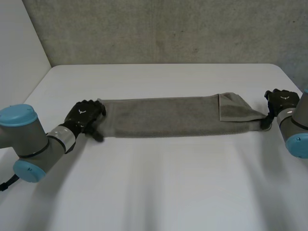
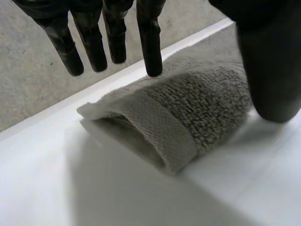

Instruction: Fold the towel.

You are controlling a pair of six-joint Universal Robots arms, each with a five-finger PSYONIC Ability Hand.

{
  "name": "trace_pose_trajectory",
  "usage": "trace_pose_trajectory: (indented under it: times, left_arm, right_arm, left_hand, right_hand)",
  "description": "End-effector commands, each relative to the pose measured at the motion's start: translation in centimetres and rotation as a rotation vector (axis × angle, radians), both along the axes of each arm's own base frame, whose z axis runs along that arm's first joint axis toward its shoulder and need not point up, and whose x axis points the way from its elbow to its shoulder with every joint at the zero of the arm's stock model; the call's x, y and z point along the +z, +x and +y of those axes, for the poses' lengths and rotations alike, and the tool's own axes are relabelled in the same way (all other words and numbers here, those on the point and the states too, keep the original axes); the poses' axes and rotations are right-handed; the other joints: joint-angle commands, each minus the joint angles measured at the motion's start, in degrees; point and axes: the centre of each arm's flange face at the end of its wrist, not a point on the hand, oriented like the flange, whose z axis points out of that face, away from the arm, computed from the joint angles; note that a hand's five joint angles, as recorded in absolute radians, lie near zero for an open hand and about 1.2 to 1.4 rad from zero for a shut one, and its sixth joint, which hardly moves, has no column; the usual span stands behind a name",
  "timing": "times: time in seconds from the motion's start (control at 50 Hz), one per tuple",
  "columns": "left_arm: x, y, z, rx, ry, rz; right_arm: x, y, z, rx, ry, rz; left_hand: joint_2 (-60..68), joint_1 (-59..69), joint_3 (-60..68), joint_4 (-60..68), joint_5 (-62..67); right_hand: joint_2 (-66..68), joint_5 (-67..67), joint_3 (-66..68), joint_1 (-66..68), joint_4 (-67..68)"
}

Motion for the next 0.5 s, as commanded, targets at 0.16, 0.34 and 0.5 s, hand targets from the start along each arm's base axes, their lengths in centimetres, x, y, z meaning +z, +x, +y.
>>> trace_pose_trajectory:
  times: [0.16,0.34,0.5]
  left_arm:
    - [-0.7,0.1,-0.3,0.038,0.023,-0.017]
    - [-0.5,0.2,-0.3,0.050,0.022,-0.018]
    - [0.7,0.3,-0.1,0.050,0.012,-0.016]
  right_arm:
    - [-0.1,0.9,0.7,0.092,0.039,-0.023]
    - [-0.2,1.0,0.7,0.105,0.042,-0.031]
    - [-0.3,1.6,0.9,0.182,0.051,-0.064]
  left_hand:
    - [24.9,24.7,25.2,25.3,24.4]
    - [24.9,24.7,25.2,25.4,24.4]
    - [26.2,26.0,26.6,26.7,25.7]
  right_hand:
    - [12.1,13.0,12.5,13.2,11.6]
    - [35.3,36.2,35.7,36.4,34.9]
    - [65.5,66.4,66.0,66.6,65.1]
